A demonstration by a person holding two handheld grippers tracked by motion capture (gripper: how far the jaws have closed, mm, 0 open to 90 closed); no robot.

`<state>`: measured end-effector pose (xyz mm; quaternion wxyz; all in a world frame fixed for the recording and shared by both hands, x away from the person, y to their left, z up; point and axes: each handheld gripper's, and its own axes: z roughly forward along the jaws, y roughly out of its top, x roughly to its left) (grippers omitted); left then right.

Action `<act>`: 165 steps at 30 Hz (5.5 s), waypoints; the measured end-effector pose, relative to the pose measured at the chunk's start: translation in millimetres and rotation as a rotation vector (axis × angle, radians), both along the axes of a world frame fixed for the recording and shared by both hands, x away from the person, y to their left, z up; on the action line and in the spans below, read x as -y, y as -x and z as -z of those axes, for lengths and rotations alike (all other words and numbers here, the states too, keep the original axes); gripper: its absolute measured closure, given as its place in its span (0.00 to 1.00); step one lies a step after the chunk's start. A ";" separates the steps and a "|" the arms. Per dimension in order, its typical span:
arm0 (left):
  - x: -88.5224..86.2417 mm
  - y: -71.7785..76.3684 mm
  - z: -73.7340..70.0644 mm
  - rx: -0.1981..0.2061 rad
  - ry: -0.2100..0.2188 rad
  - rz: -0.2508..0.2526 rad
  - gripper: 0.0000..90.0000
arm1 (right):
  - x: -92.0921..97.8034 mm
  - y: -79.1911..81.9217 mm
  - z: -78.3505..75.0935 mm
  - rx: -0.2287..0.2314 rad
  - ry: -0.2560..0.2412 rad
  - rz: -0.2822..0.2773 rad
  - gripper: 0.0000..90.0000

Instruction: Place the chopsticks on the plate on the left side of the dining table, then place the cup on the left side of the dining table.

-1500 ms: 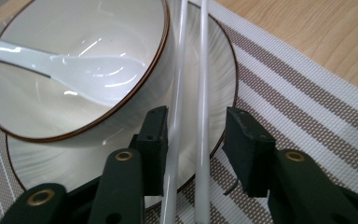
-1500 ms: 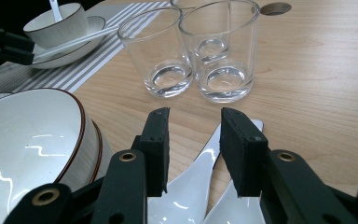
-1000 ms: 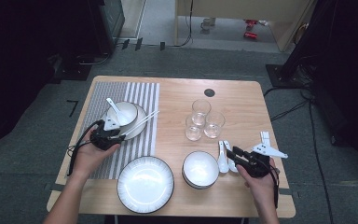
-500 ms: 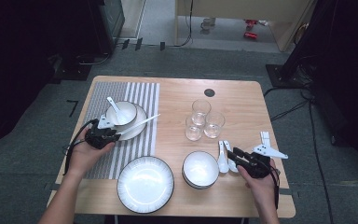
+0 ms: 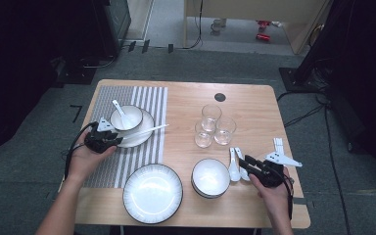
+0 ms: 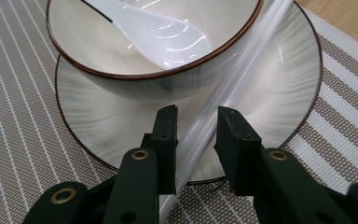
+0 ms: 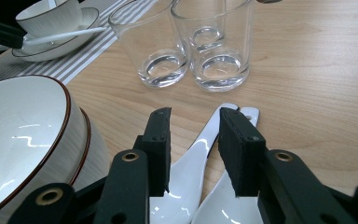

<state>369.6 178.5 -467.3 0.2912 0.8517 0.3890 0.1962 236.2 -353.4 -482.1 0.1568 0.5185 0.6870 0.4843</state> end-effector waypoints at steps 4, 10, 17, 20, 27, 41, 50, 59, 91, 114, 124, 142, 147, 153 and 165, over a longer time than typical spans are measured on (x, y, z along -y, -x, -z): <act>-1.8 -1.1 0.2 0.002 0.011 -0.008 0.77 | -0.8 0.1 0.3 -0.001 0.002 -0.001 0.72; -5.7 -3.4 -1.3 0.020 0.025 -0.050 0.76 | -1.5 0.3 0.6 -0.002 0.001 -0.002 0.72; -12.6 -3.9 -1.7 0.020 0.022 -0.061 0.76 | -0.9 0.4 1.8 -0.004 0.005 -0.003 0.72; -15.2 -4.5 -2.1 0.019 0.027 -0.074 0.76 | -1.4 0.5 1.8 -0.005 0.006 -0.005 0.72; -17.4 -6.9 -1.7 0.028 0.028 -0.101 0.76 | -2.8 0.6 1.9 -0.007 0.004 -0.004 0.72; -35.0 -5.8 -7.4 0.069 0.073 -0.196 0.82 | 0.4 1.9 1.4 0.001 -0.001 0.005 0.72; -64.0 -4.1 -2.0 0.088 0.143 -0.397 0.93 | -0.3 2.1 1.7 0.000 -0.006 0.007 0.73; -68.1 -9.5 7.2 0.065 0.146 -0.427 0.91 | -0.1 2.3 2.9 -0.003 -0.002 0.008 0.73; -57.5 20.9 -18.5 0.100 0.272 -0.380 0.54 | -5.7 0.0 -4.5 0.021 0.015 0.012 0.69; -12.7 49.2 -26.8 0.091 0.315 -0.224 0.39 | -73.7 -54.3 -55.2 0.110 0.053 -0.092 0.72; -2.3 49.9 -24.2 0.079 0.312 -0.188 0.40 | -82.5 -91.6 -51.0 0.074 0.112 -0.043 0.83; 11.8 52.4 -23.4 0.075 0.307 -0.129 0.39 | -92.9 -135.4 -32.5 0.021 0.178 0.007 0.94; 15.3 52.8 -23.4 0.074 0.308 -0.119 0.39 | -98.3 -138.5 -33.1 0.021 0.218 0.000 0.97; 21.8 53.9 -23.7 0.074 0.301 -0.098 0.39 | -104.2 -137.0 -29.6 -0.003 0.212 -0.038 0.98; 42.7 55.5 -21.6 0.056 0.315 -0.038 0.39 | -118.5 -129.4 -28.4 -0.018 0.191 -0.174 0.92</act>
